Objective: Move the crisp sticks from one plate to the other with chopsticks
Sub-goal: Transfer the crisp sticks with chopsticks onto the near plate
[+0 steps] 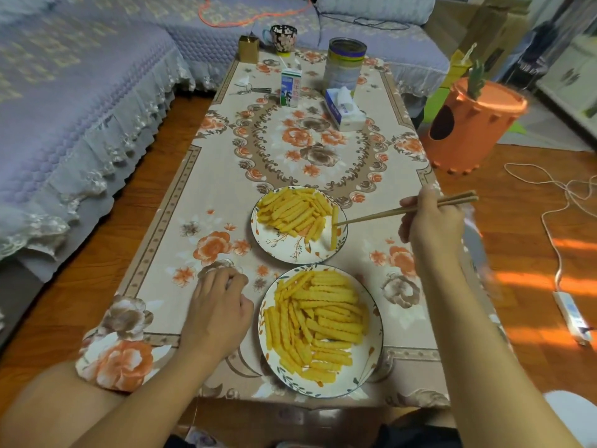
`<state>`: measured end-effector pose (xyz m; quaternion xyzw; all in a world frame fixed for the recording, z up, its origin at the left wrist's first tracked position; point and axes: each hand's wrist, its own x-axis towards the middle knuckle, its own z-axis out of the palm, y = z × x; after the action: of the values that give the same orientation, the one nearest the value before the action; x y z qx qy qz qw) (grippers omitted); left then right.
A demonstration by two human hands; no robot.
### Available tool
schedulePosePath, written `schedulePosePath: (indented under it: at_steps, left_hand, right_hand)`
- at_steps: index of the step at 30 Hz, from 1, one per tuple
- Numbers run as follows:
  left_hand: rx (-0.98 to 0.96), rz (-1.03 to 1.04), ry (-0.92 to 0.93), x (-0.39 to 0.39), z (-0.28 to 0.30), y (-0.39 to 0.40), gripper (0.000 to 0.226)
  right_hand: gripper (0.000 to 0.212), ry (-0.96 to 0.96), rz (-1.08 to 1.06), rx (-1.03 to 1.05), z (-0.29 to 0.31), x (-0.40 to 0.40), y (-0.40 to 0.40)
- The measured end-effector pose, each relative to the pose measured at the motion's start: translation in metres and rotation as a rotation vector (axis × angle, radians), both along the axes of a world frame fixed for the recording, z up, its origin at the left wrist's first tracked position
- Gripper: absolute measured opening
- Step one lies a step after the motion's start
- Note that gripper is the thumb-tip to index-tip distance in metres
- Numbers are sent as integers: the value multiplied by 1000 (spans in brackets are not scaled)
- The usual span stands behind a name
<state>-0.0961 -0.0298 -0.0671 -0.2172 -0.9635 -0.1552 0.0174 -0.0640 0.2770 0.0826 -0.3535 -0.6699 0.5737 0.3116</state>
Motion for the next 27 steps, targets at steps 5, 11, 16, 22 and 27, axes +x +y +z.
schedulePosePath:
  at_steps: [5, 11, 16, 22, 27]
  left_hand:
    - [10, 3, -9, 0, -1, 0, 42]
    - [29, -5, 4, 2, -1, -1, 37]
    - [27, 2, -4, 2, -2, 0, 29]
    - [29, -6, 2, 2, -3, -2, 35]
    - [30, -11, 7, 2, 0, 0, 43]
  right_hand:
    - [49, 79, 229, 12, 34, 37, 15]
    - [51, 23, 481, 205, 68, 81, 18]
    - [45, -249, 701, 354, 48, 88, -5]
    - [42, -209, 676, 326, 33, 88, -12]
    - [42, -192, 653, 334, 47, 87, 3]
